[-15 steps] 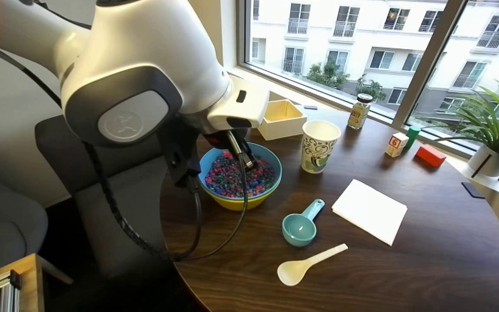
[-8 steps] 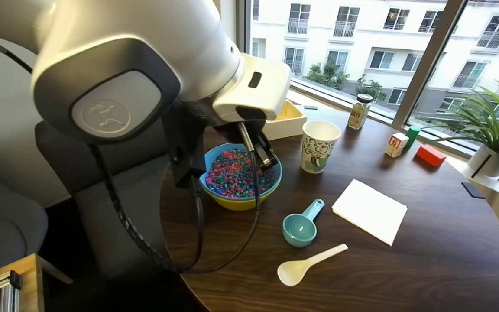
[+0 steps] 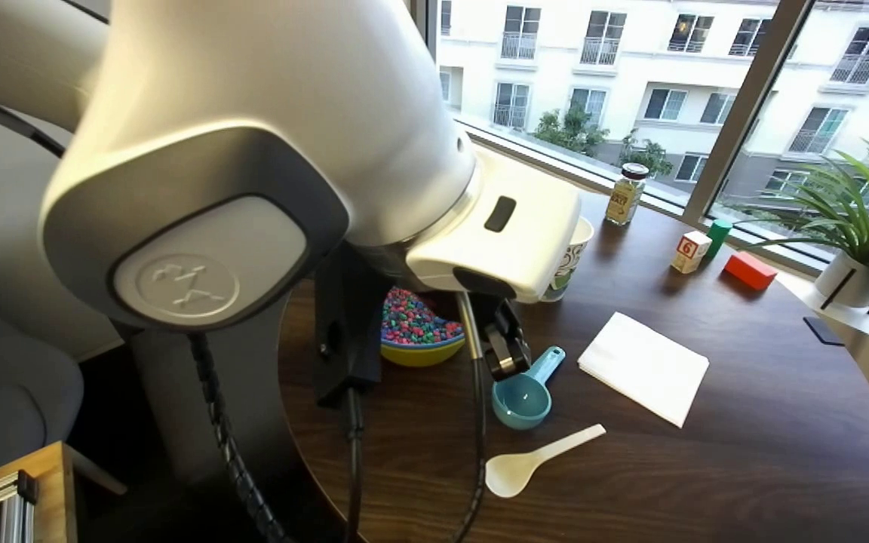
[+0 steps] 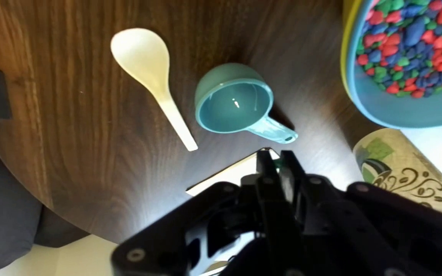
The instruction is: Put some beans from the bowl in the small pot and pour them back in the bowl
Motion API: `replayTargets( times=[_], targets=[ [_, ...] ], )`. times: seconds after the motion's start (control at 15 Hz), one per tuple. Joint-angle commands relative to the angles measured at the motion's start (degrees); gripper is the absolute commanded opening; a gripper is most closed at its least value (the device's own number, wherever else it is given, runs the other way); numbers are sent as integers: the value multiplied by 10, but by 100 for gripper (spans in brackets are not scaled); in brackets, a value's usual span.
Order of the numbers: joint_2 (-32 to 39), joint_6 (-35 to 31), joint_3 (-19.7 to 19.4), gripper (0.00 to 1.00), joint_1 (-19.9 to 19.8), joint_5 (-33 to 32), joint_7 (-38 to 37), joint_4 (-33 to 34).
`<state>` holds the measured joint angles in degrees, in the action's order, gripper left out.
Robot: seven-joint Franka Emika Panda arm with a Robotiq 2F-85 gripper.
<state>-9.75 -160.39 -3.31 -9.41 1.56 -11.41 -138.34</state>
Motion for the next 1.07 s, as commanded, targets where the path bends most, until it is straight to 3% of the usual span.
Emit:
replayTargets(
  times=[0.0,1.0],
  targets=[
    [11,1,-2,2,-6,-20,-27,-7],
    [67,-16,-15,2,2,-16,-16,9]
  ],
)
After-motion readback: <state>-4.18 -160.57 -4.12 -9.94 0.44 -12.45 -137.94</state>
